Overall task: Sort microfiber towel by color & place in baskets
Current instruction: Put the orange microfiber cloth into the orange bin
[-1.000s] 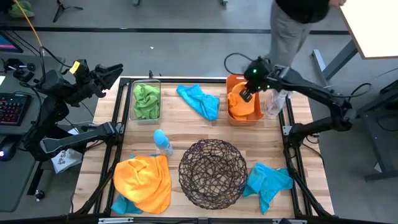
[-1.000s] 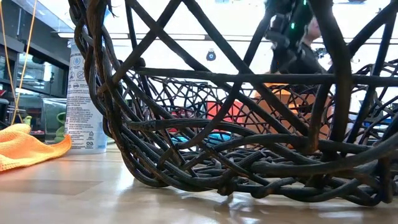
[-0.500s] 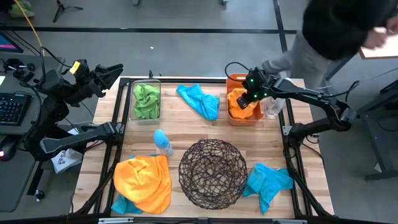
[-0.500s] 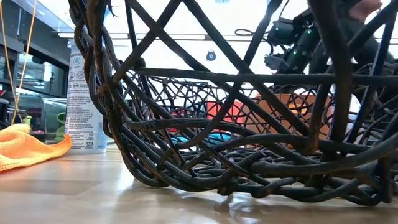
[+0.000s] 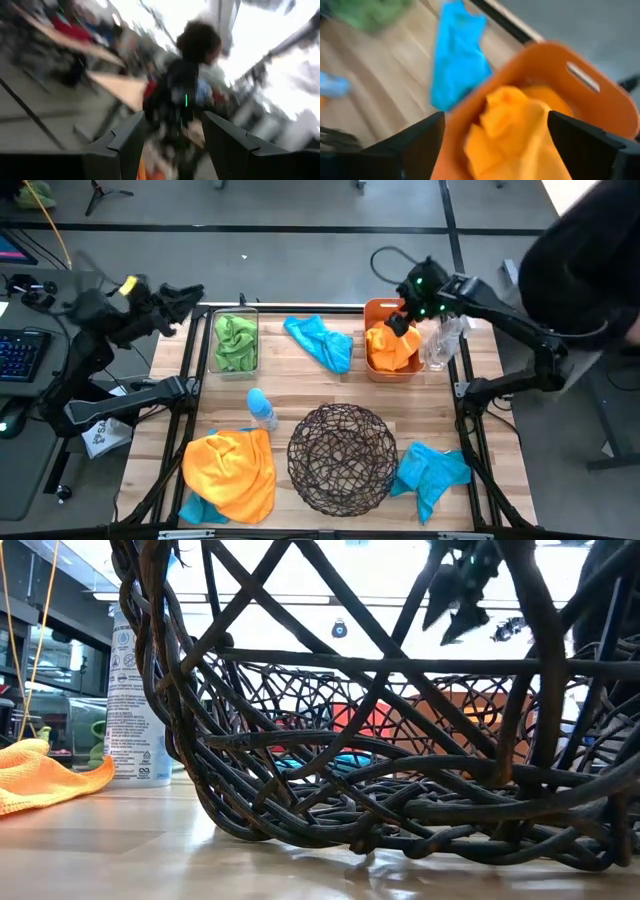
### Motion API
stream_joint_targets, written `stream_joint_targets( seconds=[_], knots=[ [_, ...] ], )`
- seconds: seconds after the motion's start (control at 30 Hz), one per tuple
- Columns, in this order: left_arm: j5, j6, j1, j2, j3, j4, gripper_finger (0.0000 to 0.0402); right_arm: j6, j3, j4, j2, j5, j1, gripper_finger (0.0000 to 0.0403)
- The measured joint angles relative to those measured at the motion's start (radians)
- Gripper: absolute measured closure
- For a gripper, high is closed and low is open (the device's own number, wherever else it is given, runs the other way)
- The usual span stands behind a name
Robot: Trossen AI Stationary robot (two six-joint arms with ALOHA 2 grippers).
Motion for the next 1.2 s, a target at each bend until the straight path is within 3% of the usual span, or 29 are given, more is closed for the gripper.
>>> stream_joint_targets(
  seconds=[0.17,0.3,0.37,0.57,0.67,0.73,0.87,1.03,1.2],
  knots=[
    [0.351,-0.061,-0.073,0.118,-0.001,-0.246,0.0216,0.029,0.134,-0.01,0.0,-0.048,0.021,0.0044],
    [0.395,-0.077,-0.247,0.158,-0.003,-0.478,0.0216,0.047,0.193,-0.014,0.0,-0.048,0.043,0.0049],
    [0.358,-0.117,-0.364,0.16,0.0,-0.57,0.0216,0.047,0.205,-0.024,0.0,-0.048,0.055,0.0052],
    [0.035,-0.397,-0.719,0.195,0.0,-0.89,0.0216,0.047,0.204,-0.035,0.004,-0.047,0.068,0.0055],
    [-0.053,-0.535,-0.881,0.264,-0.015,-1.072,0.0216,0.046,0.203,-0.035,0.007,-0.024,0.068,0.0055],
    [-0.061,-0.599,-0.969,0.32,-0.04,-1.128,0.0216,0.046,0.203,-0.034,0.006,-0.01,0.067,0.0055],
    [-0.047,-0.668,-1.095,0.44,-0.1,-1.089,0.0216,0.042,0.203,-0.034,0.006,-0.01,0.06,0.0055],
    [0.015,-0.72,-1.188,0.575,-0.159,-1.021,0.0216,0.042,0.203,-0.035,0.006,-0.011,0.059,0.0055],
    [0.064,-0.764,-1.264,0.63,-0.232,-0.962,0.0216,0.041,0.202,-0.054,0.006,-0.011,0.059,0.0055]
  ],
)
